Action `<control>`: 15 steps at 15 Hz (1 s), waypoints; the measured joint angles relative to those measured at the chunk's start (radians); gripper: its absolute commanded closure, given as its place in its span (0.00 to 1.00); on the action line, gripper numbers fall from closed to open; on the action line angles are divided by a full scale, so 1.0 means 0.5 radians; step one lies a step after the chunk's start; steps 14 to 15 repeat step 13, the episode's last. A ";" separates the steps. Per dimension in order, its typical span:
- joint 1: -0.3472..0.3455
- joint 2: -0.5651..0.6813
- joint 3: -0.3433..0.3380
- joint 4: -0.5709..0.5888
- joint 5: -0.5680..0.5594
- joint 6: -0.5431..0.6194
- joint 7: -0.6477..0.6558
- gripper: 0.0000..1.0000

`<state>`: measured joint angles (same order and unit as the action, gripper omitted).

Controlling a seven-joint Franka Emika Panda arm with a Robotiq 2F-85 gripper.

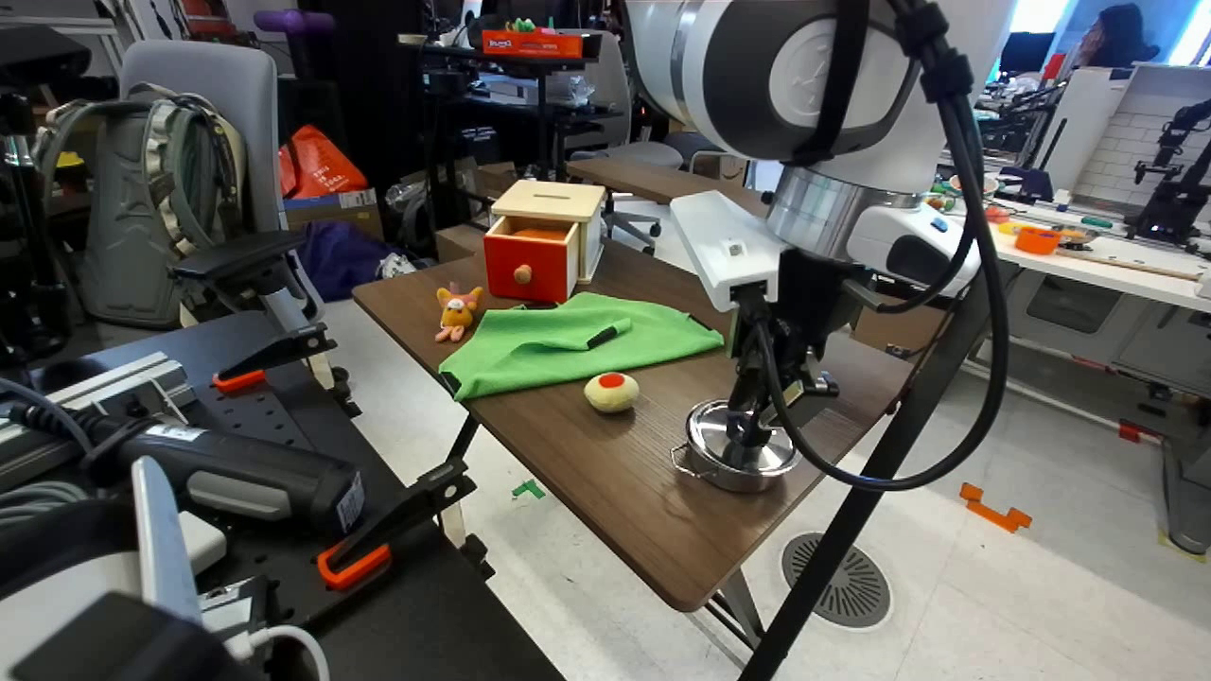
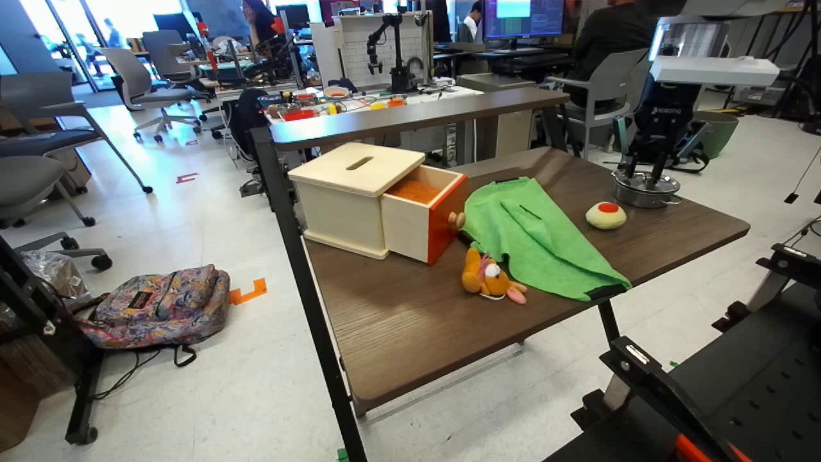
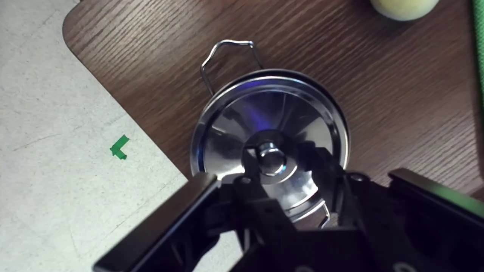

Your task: Put the lid on the silver pot

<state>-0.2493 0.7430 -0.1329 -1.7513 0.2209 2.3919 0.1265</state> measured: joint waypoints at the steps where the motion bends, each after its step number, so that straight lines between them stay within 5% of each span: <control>1: 0.000 0.002 0.001 0.003 0.000 -0.020 0.000 0.17; 4: -0.003 0.001 0.007 0.004 0.002 -0.037 -0.011 0.00; 15: -0.107 -0.492 0.165 -0.379 0.262 0.049 -0.337 0.00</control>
